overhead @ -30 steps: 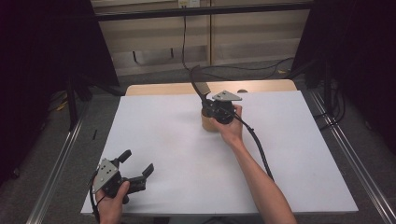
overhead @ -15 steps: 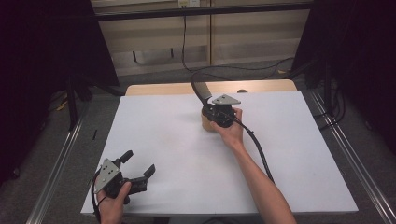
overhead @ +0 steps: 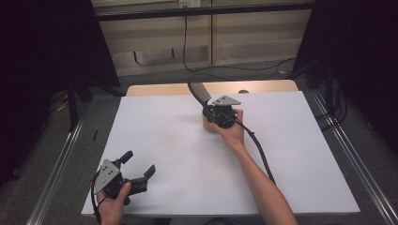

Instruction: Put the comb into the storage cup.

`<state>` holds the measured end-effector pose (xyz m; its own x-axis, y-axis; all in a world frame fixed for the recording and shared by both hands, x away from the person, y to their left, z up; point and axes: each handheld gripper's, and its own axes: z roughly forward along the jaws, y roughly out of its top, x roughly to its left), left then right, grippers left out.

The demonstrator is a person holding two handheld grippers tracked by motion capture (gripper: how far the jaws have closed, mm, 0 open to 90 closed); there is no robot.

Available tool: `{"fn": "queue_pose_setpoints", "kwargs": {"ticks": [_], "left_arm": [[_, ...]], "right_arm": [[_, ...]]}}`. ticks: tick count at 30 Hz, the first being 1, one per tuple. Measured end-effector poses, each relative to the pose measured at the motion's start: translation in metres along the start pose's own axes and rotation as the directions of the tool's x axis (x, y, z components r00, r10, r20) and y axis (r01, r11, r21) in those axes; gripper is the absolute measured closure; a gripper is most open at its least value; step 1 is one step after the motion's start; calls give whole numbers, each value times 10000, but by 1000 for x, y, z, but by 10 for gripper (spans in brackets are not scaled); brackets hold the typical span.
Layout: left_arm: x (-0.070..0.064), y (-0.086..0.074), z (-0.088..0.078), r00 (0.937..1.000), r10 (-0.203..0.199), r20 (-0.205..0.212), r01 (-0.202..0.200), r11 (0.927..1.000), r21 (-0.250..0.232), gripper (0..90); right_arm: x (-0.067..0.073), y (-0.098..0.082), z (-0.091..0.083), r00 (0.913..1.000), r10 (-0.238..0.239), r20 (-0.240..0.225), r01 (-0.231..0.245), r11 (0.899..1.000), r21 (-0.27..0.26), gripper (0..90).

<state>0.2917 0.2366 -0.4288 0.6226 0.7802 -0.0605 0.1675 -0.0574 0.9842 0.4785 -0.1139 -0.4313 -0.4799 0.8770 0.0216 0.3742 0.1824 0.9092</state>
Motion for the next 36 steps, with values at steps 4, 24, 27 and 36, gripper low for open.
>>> {"fn": "queue_pose_setpoints", "kwargs": {"ticks": [4,24,27,36], "left_arm": [[0,0,0,10000,-23,1,23,10000,22,31],[0,-1,1,10000,-70,-27,70,10000,27,31],[0,-1,1,10000,-67,-33,67,10000,16,30],[2,-1,3,9999,-152,-61,152,9999,71,31]], "right_arm": [[0,1,-2,9998,136,-132,-137,9999,-94,641],[11,13,-17,9987,83,-504,-111,9984,-548,308],[12,16,-21,9986,137,-510,-170,9977,-662,263],[9,22,-30,9991,-35,-429,-1,9965,-833,147]]}}
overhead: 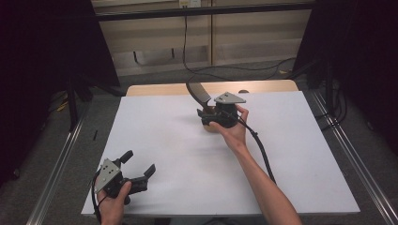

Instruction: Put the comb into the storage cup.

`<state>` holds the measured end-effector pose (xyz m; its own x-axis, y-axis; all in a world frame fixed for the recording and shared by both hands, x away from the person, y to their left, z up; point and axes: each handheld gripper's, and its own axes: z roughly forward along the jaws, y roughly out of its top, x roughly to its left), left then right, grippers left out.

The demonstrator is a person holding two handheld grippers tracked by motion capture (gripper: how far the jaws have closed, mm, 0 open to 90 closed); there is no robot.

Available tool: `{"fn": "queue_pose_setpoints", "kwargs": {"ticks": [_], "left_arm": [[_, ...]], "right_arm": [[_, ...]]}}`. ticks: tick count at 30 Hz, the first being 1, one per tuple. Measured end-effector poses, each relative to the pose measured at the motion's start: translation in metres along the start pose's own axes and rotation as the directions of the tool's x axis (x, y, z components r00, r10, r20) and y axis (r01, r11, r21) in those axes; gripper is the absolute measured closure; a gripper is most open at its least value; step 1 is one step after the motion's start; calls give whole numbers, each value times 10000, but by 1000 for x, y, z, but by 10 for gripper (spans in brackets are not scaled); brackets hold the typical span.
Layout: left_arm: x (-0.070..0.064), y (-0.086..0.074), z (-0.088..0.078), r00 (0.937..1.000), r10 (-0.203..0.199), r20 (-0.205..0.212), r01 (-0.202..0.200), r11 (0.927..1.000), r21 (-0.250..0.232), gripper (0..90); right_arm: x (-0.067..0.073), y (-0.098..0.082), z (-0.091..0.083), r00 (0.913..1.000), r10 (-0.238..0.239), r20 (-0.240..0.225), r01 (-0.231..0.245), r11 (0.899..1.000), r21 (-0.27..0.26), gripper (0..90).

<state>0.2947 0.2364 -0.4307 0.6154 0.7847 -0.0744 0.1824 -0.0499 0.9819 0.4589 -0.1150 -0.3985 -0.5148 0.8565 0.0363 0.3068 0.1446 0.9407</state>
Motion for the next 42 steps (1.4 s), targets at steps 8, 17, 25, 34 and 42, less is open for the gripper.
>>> {"fn": "queue_pose_setpoints", "kwargs": {"ticks": [8,17,25,34,42], "left_arm": [[3,-1,3,9999,-77,-107,78,9999,98,31],[3,-1,0,9999,-36,-132,37,10000,72,31],[0,0,0,10000,2,-14,-2,10000,40,30],[1,1,-3,9998,-17,-173,16,10000,-80,30],[2,1,-4,9992,-153,-374,148,9998,-142,27]], "right_arm": [[2,3,-8,10000,64,53,-64,10000,-31,81],[1,0,-18,9995,294,145,-293,9996,-33,70],[-3,-7,-32,9996,225,155,-221,9995,-224,17],[-7,-15,-46,9976,235,647,-207,9989,-427,21],[-11,-22,-63,9950,284,955,-214,9971,-733,23]]}}
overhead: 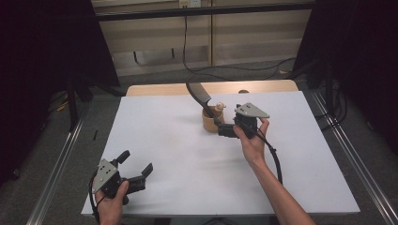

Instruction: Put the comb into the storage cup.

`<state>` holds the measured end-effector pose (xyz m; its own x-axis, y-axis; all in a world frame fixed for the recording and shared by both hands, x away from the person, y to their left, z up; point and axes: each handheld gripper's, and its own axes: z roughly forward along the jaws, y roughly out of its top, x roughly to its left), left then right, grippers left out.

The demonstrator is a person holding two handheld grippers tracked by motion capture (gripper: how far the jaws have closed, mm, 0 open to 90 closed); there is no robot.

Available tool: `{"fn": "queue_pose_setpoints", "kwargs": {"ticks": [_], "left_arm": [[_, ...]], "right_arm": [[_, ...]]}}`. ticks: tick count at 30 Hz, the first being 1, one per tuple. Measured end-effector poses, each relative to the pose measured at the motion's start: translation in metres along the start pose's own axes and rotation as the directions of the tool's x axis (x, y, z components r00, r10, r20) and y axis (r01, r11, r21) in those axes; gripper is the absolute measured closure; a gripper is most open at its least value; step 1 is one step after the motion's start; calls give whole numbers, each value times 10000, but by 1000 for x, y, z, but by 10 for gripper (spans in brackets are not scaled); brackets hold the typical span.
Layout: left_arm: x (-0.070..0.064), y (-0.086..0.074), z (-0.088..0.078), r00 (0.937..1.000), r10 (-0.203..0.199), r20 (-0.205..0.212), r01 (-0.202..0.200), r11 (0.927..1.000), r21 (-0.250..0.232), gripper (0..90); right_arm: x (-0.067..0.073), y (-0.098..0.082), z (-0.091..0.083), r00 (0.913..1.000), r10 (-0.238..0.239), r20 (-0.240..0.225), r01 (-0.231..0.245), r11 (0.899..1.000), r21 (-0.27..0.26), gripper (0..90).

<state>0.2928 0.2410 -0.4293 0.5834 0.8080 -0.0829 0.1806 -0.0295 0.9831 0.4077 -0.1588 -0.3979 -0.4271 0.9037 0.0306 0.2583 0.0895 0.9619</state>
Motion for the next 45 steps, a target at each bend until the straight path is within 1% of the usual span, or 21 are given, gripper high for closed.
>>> {"fn": "queue_pose_setpoints", "kwargs": {"ticks": [2,3,4,6,8,10,12,14,20,23,26,31,34,35,37,39,41,45], "left_arm": [[0,0,-1,10000,-19,13,18,10000,17,26],[0,0,-1,10000,8,-20,-8,10000,-11,26],[0,0,-2,10000,-61,-55,60,10000,-78,26],[0,0,-3,9999,-65,-114,64,9999,-142,24],[0,0,-3,9998,-74,-179,71,9999,-141,24],[0,0,-3,9998,-75,-193,73,9999,-151,24],[0,0,-3,9998,-66,-185,63,9999,-125,24],[0,0,-3,9999,-31,-166,30,10000,-86,24],[0,0,-3,9998,-51,-210,48,9999,-122,24],[0,0,-4,9997,-39,-257,36,9999,-122,24],[0,0,-4,9996,-37,-277,34,9999,-126,25],[-1,0,-4,9994,4,-339,-10,9998,-179,26],[-1,0,-4,9991,54,-414,-62,9998,-183,26],[-1,0,-4,9991,86,-420,-93,9998,-167,26],[-1,0,-4,9990,52,-443,-61,9998,-191,26],[-1,0,-4,9990,33,-447,-41,9998,-198,26],[-1,0,-4,9990,49,-452,-57,9998,-179,26],[-3,0,-4,9987,-81,-502,70,9997,-213,34]], "right_arm": [[-1,-2,-2,9999,113,47,-113,9998,-146,22],[-1,-2,-4,9999,121,87,-120,9998,-133,19],[-1,-3,-5,9999,95,126,-93,9998,-169,19],[-1,-5,-8,9997,-27,242,34,9995,-306,12],[-2,-6,-12,9995,-62,304,73,9993,-373,9],[-2,-9,-17,9987,-149,483,168,9990,-403,4],[-3,-12,-22,9986,-137,502,161,9987,-476,3],[-4,-14,-26,9980,-265,581,297,9981,-541,3],[-8,-18,-41,9976,-432,549,471,9963,-723,1],[-11,-20,-49,9978,-322,575,370,9958,-843,0],[-12,-22,-57,9963,-508,688,577,9930,-1027,0],[-14,-27,-68,9949,-728,704,802,9908,-1087,0],[-17,-30,-76,9941,-723,806,826,9877,-1330,2],[-17,-31,-78,9941,-646,872,769,9863,-1462,2],[-19,-32,-83,9942,-532,930,673,9854,-1561,2],[-21,-33,-87,9948,-454,908,593,9859,-1563,0],[-22,-35,-91,9935,-463,1041,623,9858,-1561,0],[-26,-39,-99,9949,-328,953,477,9862,-1583,0]]}}
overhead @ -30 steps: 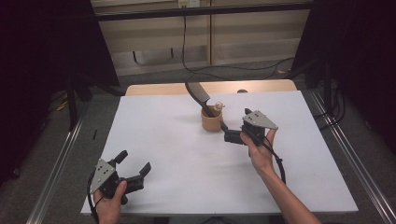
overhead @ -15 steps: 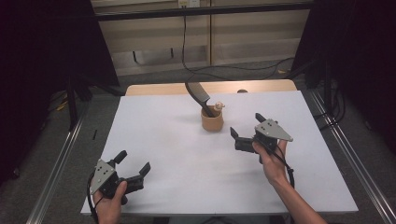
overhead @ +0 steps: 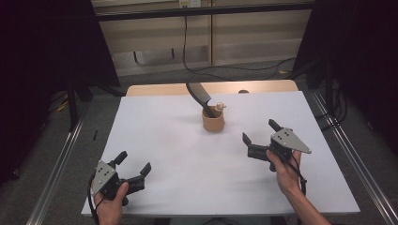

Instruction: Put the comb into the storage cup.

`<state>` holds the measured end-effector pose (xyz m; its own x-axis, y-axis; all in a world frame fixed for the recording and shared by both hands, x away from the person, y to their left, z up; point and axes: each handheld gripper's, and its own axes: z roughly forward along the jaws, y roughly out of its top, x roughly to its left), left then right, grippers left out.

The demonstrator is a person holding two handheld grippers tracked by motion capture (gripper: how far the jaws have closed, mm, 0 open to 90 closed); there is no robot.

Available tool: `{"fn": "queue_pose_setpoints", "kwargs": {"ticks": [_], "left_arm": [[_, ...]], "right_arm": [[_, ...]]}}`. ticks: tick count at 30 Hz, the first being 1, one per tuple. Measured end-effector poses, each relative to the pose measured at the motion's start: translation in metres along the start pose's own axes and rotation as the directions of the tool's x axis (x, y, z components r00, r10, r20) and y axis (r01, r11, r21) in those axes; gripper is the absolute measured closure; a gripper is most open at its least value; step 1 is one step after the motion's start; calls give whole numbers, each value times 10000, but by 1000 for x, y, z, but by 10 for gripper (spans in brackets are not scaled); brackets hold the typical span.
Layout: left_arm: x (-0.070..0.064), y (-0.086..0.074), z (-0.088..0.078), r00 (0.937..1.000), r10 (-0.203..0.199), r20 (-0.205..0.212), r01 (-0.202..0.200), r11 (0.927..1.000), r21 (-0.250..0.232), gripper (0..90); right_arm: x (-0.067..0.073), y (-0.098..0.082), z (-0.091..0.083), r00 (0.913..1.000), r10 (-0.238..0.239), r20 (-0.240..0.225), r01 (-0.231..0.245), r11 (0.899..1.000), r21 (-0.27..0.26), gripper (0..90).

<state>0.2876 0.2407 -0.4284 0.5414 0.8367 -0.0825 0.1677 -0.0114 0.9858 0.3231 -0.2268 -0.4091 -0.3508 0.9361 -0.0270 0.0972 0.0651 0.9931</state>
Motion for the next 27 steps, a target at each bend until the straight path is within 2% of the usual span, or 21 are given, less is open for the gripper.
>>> {"fn": "queue_pose_setpoints", "kwargs": {"ticks": [4,9,12,27], "left_arm": [[0,0,-1,10000,49,-14,-49,10000,36,34],[-1,1,-2,9999,-157,26,158,9999,-52,33],[-2,1,-3,10000,-65,12,65,10000,-44,32],[-1,1,-3,9998,-61,-211,61,10000,-4,29]], "right_arm": [[-4,-4,-7,10000,29,24,-29,10000,-47,0],[-9,-6,-17,9999,70,118,-69,10000,-42,0],[-13,-7,-25,9997,115,220,-115,9999,-18,0],[-29,-10,-61,9967,-145,798,153,9998,-94,0]]}}
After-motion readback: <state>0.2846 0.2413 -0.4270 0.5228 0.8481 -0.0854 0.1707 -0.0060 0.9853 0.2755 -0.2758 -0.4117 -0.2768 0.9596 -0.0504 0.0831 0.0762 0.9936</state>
